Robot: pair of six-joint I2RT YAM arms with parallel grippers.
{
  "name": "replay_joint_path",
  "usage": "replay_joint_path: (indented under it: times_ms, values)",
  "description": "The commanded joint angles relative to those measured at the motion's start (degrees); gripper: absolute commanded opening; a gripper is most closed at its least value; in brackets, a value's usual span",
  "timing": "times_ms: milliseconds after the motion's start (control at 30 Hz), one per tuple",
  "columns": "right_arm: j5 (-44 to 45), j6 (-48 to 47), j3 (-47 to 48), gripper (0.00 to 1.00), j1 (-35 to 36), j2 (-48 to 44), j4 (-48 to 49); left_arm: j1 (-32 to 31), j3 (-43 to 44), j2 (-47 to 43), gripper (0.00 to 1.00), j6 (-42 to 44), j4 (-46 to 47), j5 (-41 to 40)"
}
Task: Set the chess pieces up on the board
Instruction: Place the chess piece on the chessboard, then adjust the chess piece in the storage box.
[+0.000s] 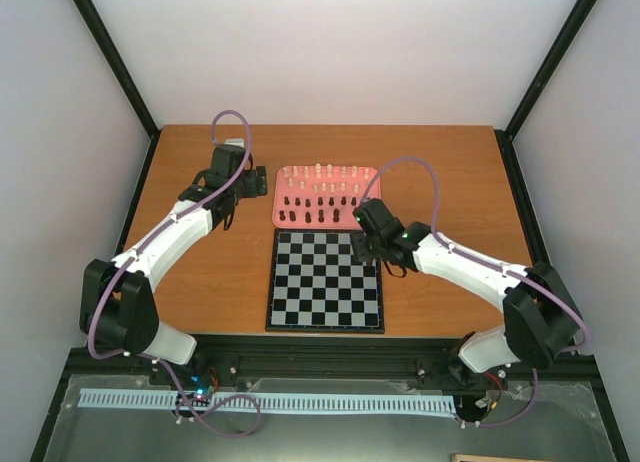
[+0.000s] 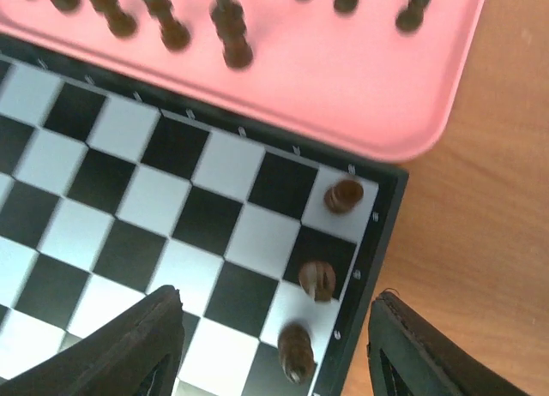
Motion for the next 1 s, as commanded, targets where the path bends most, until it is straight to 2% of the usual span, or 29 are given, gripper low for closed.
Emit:
replay_joint_path:
  times_ms: [0,233,500,833,967]
  values:
    - [2.4,-2.3,6.4,0.59,0.5,1.4,-0.2,0.1,1.3,-0.4,1.0,-0.7,0.2,0.2]
    - [2.1,-5.7,17.9,0.57,-0.8,11.7,1.8,0.1,1.0,-1.2,1.0,-0.7,0.2,0.5]
    - [-2.4,-7.9,26.3,0.53,-4.4,22.4,3.2,0.1,0.9,-1.1,1.0,-0.8,0.4,0.9]
    - [-6.5,-9.3,33.3,0.51,-6.4,33.0,3.1,0.1,1.5,0.2,1.0,-0.4,0.2,-0.2]
    - [-7.1,-9.3,34.5,0.46,-6.8,34.6,2.8,0.1,1.6,0.5,1.0,-0.4,0.2,-0.7]
